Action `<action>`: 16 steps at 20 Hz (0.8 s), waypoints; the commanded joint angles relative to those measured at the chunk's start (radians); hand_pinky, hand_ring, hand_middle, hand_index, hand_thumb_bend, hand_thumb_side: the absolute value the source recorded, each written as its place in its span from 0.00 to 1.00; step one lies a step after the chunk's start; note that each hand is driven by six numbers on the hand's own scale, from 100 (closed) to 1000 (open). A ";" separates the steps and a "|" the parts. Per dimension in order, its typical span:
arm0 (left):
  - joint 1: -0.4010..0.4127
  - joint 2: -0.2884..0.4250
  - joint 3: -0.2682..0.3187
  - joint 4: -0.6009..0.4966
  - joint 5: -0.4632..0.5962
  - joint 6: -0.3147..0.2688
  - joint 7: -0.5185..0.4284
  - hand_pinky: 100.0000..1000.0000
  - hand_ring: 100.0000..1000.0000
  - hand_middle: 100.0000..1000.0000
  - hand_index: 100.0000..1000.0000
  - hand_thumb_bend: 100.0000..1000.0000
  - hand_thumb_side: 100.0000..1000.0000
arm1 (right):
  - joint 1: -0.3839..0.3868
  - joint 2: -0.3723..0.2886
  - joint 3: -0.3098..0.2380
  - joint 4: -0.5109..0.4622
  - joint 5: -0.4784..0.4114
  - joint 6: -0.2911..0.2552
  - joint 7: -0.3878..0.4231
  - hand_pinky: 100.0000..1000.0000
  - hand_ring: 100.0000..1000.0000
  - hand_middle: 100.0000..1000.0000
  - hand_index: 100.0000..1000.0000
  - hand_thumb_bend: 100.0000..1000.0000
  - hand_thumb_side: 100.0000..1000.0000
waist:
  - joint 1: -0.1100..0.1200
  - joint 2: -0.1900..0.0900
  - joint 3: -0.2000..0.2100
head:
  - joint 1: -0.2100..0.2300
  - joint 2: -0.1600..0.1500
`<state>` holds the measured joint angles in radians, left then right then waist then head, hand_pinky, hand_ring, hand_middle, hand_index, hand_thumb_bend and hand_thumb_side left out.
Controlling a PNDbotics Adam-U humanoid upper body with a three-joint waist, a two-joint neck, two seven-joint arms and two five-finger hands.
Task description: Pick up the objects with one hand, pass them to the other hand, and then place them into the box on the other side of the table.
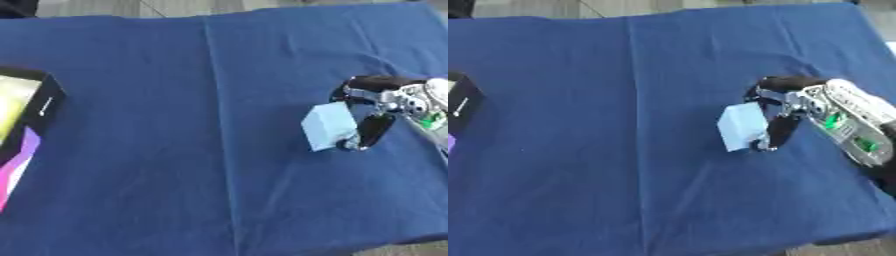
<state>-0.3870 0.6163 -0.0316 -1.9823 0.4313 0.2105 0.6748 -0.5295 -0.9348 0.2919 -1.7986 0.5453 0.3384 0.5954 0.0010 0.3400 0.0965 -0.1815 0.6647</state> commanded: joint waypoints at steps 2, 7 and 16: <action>-0.007 0.035 0.013 -0.018 -0.005 0.029 0.004 0.68 0.69 0.59 0.78 0.15 0.82 | -0.046 -0.002 -0.064 -0.094 -0.036 0.072 -0.026 0.73 0.58 0.37 0.47 0.14 0.00 | 0.004 -0.026 -0.003 | 0.014 -0.012; -0.016 0.064 0.005 -0.018 -0.003 0.065 -0.023 0.66 0.67 0.58 0.78 0.14 0.82 | -0.107 0.059 -0.107 -0.184 -0.031 0.166 -0.099 0.73 0.55 0.37 0.47 0.06 0.00 | 0.010 -0.031 -0.010 | 0.033 -0.011; -0.116 0.224 -0.076 -0.018 0.014 0.305 -0.152 0.68 0.73 0.65 0.82 0.15 0.85 | -0.172 0.376 0.005 -0.201 0.112 0.229 -0.344 0.72 0.50 0.37 0.48 0.00 0.00 | 0.038 -0.045 -0.008 | 0.084 -0.007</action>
<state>-0.4881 0.7822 -0.1018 -1.9825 0.4419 0.4823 0.5433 -0.6838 -0.5832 0.2869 -1.9793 0.6319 0.5636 0.2812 0.0392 0.3251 0.0872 -0.1057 0.6647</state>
